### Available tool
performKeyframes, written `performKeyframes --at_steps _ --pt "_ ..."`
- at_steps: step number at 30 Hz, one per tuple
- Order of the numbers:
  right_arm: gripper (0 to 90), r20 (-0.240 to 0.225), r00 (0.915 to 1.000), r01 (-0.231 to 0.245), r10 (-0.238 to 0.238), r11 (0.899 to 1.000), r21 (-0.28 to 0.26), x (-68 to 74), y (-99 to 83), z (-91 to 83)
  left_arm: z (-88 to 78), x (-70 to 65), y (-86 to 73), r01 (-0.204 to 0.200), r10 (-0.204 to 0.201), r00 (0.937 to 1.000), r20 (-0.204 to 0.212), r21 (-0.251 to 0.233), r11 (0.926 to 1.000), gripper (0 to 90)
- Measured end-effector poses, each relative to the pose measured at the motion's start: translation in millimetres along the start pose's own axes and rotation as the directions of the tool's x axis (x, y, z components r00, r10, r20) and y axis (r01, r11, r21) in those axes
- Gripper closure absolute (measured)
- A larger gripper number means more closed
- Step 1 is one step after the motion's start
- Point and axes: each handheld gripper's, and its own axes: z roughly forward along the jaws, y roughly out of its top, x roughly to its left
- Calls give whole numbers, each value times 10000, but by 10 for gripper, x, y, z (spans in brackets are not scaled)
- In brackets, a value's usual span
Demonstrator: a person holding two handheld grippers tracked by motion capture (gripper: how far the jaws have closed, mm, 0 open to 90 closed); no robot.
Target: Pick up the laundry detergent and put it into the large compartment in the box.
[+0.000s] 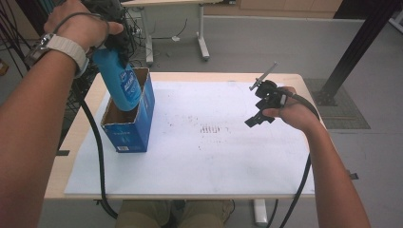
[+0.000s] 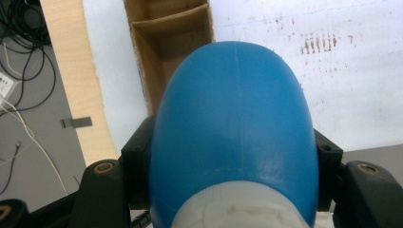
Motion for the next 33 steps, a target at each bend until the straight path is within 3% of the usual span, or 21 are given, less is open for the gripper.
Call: performKeyframes --at_steps 17,33 --pt "104 -16 10000 21 -21 10000 68 -6 27 18 31 116 36 315 -314 9994 -118 93 9995 380" --pt "107 -8 10000 -60 60 9999 107 -28 40 33 240 236 141 552 -549 9983 -178 215 9982 380"
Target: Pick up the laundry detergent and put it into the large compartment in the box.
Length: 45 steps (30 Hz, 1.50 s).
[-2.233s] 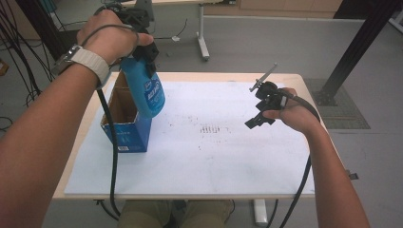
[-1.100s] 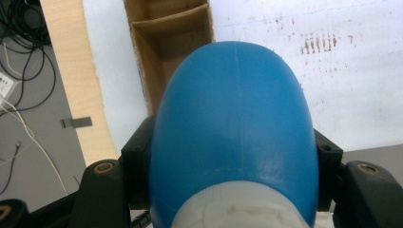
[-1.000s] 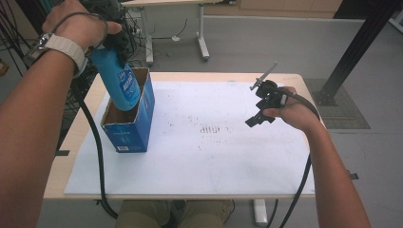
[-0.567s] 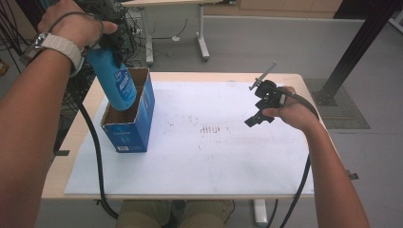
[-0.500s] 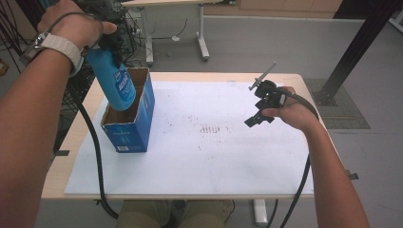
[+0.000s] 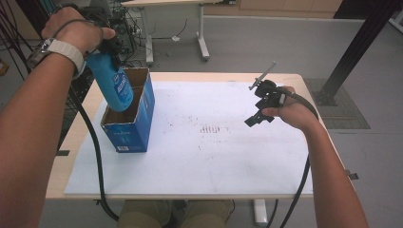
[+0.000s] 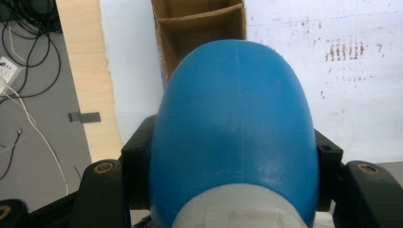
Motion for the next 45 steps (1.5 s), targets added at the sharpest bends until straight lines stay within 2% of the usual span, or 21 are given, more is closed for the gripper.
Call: performKeyframes --at_steps 8,21,31,45 --pt "107 -12 10000 7 -7 10000 49 4 26 25 110 23 27 54 -54 10000 -33 -79 10000 380" --pt "107 9 10000 -60 60 10000 65 -3 9 24 295 46 86 62 -61 10000 -29 61 10000 380" --pt "107 19 9999 -130 130 9999 46 -10 -12 40 514 53 133 -24 26 10000 -84 258 9997 379" --pt "107 22 9998 -210 210 9997 121 -10 -12 63 781 49 123 -82 82 9999 -150 12 10000 379"
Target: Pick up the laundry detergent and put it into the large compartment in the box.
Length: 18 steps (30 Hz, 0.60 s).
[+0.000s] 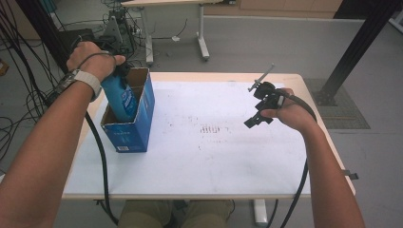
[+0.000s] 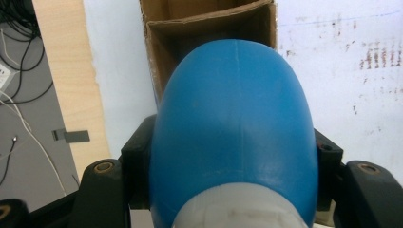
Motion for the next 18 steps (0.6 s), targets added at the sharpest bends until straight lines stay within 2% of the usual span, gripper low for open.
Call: performKeyframes --at_steps 18 --pt "107 -33 9999 -101 102 9999 87 -11 8 41 340 12 12 -80 80 10000 -20 -30 10000 380"
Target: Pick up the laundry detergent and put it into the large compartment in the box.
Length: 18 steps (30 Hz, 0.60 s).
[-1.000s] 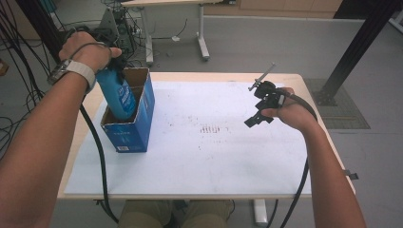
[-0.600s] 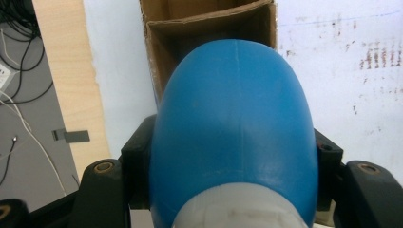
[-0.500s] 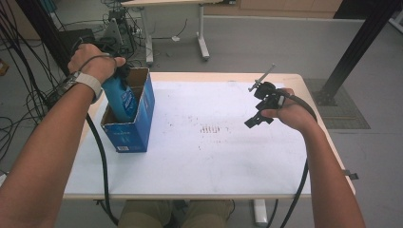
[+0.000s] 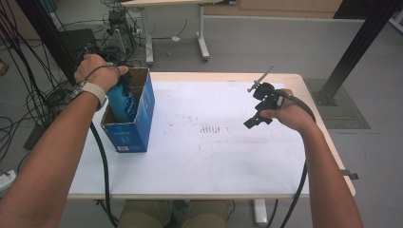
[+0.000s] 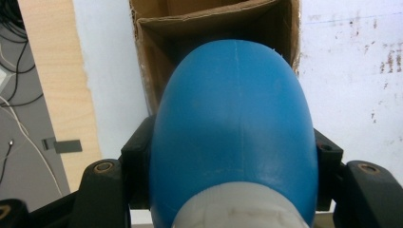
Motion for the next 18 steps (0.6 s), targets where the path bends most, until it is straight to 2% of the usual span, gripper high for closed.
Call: performKeyframes --at_steps 18 --pt "107 -14 10000 -16 16 10000 47 -6 10 25 206 -6 5 30 -30 10000 -95 87 10000 380"
